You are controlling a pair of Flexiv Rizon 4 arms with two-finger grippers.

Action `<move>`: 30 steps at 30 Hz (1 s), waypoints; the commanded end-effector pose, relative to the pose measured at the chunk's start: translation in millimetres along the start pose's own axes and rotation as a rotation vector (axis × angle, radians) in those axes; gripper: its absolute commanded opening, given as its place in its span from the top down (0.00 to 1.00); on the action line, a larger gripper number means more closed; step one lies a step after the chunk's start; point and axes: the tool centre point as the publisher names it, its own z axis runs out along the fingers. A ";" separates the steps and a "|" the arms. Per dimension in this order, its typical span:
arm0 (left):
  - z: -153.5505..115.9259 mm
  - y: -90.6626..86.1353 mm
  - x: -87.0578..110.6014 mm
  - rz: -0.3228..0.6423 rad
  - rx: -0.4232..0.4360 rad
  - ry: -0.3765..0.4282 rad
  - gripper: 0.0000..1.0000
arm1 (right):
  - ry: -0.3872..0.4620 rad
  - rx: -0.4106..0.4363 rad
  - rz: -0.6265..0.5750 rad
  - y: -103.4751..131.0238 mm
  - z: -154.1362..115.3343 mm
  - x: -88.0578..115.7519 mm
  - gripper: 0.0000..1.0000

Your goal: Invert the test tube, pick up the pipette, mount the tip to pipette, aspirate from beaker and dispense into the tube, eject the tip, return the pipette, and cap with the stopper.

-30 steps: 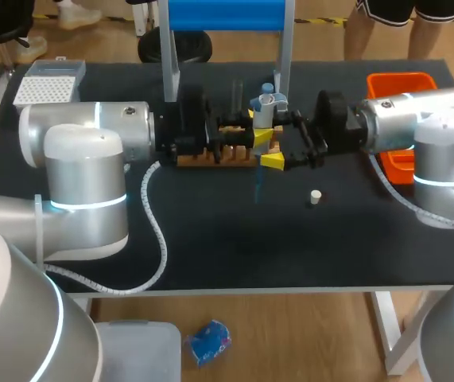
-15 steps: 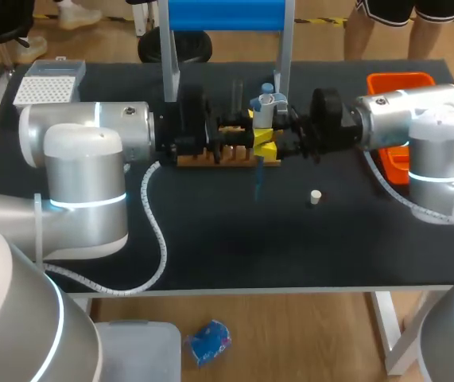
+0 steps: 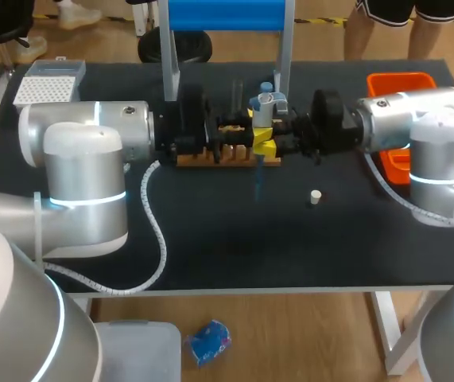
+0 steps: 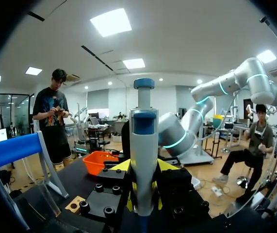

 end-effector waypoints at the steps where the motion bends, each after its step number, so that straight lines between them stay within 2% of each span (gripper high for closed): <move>1: 1.8 0.0 2.2 0.002 0.001 -0.004 1.00 | -0.004 -0.002 0.000 -0.4 -0.6 0.2 1.00; 6: 1.8 0.0 2.2 0.002 0.001 -0.004 1.00 | -0.001 0.002 0.000 -0.2 -0.4 0.1 1.00; 7: 1.8 -0.5 2.7 0.002 0.013 -0.016 0.08 | 0.000 0.002 0.000 -0.2 -0.4 0.1 1.00; 8: 1.6 -1.1 2.9 -0.004 0.012 -0.011 0.00 | 0.001 0.003 0.000 -0.1 -0.3 0.1 1.00; 16: -9.3 -5.7 -1.3 0.021 0.031 -0.079 0.00 | 0.000 0.003 -0.002 -1.4 -5.1 0.3 1.00; 23: -16.0 -10.3 -10.6 0.028 0.054 -0.148 0.00 | -0.038 0.009 -0.010 -1.8 -35.8 2.7 1.00; 24: -15.6 -11.3 -12.2 0.005 0.080 -0.154 0.00 | -0.043 0.011 -0.013 -1.3 -40.5 3.2 1.00; 25: -14.7 -11.8 -13.2 -0.065 0.148 -0.141 0.00 | -0.054 0.017 -0.018 -0.6 -46.2 3.7 1.00; 30: -14.7 -11.8 -13.2 -0.065 0.148 -0.141 0.00 | -0.076 0.026 -0.031 3.5 -70.3 3.9 1.00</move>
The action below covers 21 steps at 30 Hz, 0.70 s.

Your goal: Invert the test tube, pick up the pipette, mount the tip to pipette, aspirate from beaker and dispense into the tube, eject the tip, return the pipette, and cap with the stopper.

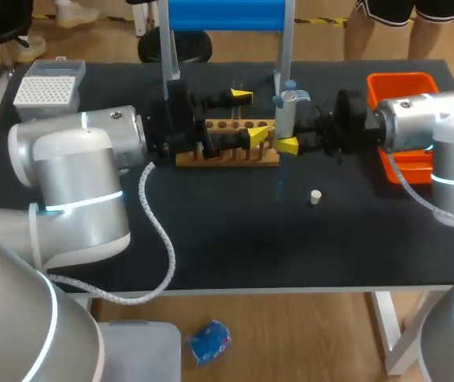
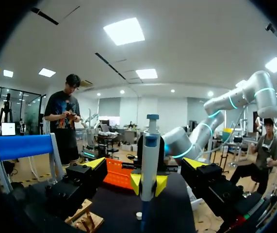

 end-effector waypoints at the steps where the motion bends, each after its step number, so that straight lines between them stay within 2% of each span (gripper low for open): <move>1: 1.4 5.3 0.8 0.005 0.034 -0.033 0.00 | -0.015 0.009 -0.008 9.3 -23.4 7.9 1.00; 9: 1.4 5.3 0.8 0.005 0.034 -0.033 0.00 | -0.014 -0.014 -0.006 22.8 -57.6 -6.9 1.00; 15: 1.4 5.3 0.8 0.005 0.034 -0.033 0.00 | -0.061 -0.004 -0.025 39.2 -89.6 -15.0 1.00; 21: 1.4 5.3 0.8 0.005 0.034 -0.033 0.00 | -0.128 -0.031 -0.028 53.0 -130.6 -24.9 1.00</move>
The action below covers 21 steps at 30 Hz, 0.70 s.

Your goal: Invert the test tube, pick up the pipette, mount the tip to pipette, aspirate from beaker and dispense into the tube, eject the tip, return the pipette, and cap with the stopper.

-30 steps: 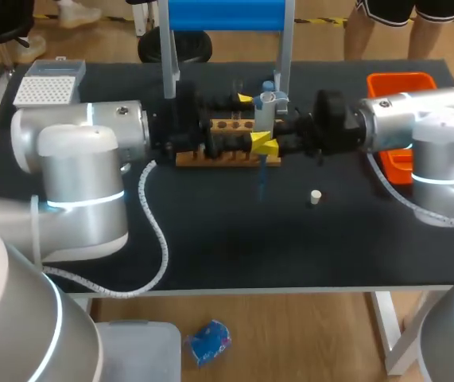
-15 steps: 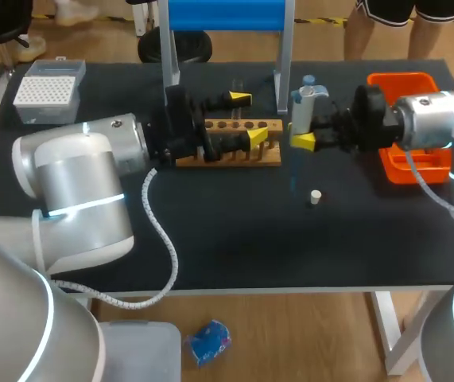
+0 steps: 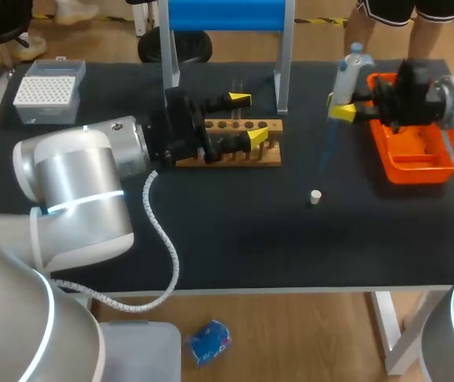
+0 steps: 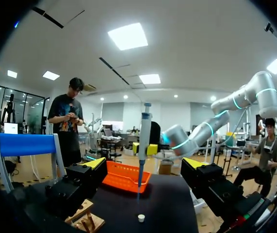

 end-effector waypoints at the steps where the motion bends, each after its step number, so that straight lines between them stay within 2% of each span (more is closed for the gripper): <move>1: 1.8 0.3 1.5 0.001 0.000 -0.008 0.00 | -0.039 -0.002 0.003 11.6 -32.6 0.7 1.00; 13: 1.8 0.3 1.5 0.001 0.000 -0.008 0.00 | -0.161 0.000 0.014 32.8 -105.7 -21.3 1.00; 21: 1.8 0.3 1.5 0.001 0.000 -0.008 0.00 | -0.242 0.015 -0.010 37.6 -151.8 -34.8 1.00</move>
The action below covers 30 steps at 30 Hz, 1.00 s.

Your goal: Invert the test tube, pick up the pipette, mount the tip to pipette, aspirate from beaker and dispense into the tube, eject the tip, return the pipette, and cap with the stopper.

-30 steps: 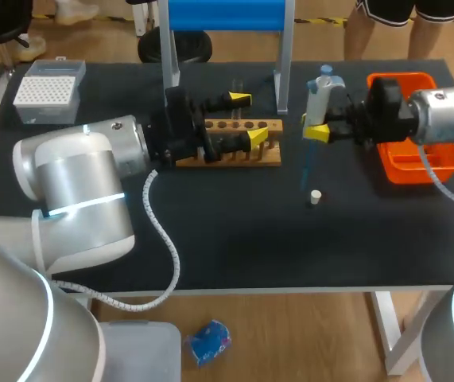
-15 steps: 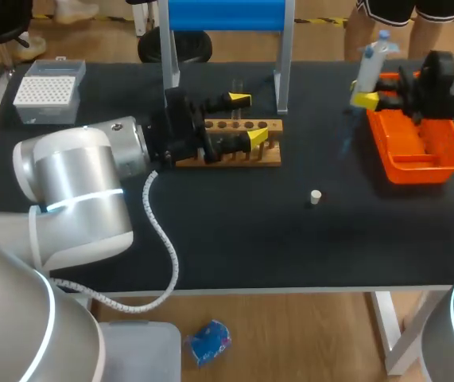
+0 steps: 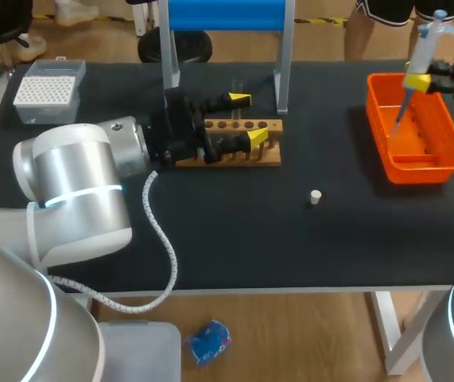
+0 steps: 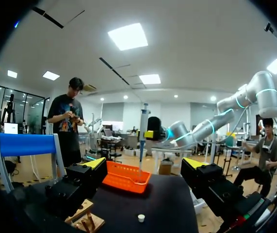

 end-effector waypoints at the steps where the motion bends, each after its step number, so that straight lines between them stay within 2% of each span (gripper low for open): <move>1: 2.2 0.0 1.4 0.001 -0.001 -0.008 0.00 | -0.019 0.005 -0.010 1.3 -23.6 -5.0 1.00; 8: 2.2 0.0 1.4 0.001 -0.001 -0.008 0.00 | -0.046 -0.002 -0.022 -10.1 -52.8 -31.3 1.00; 14: 2.2 0.0 1.4 0.001 -0.001 -0.008 0.00 | 0.000 0.002 -0.029 -23.3 -65.2 -57.6 1.00; 23: 2.2 0.0 1.4 0.001 -0.001 -0.008 0.00 | 0.043 -0.008 -0.018 -32.4 -66.9 -84.6 1.00; 30: 2.2 0.0 1.4 0.001 -0.001 -0.008 0.00 | 0.068 -0.004 -0.005 -38.6 -57.4 -89.4 1.00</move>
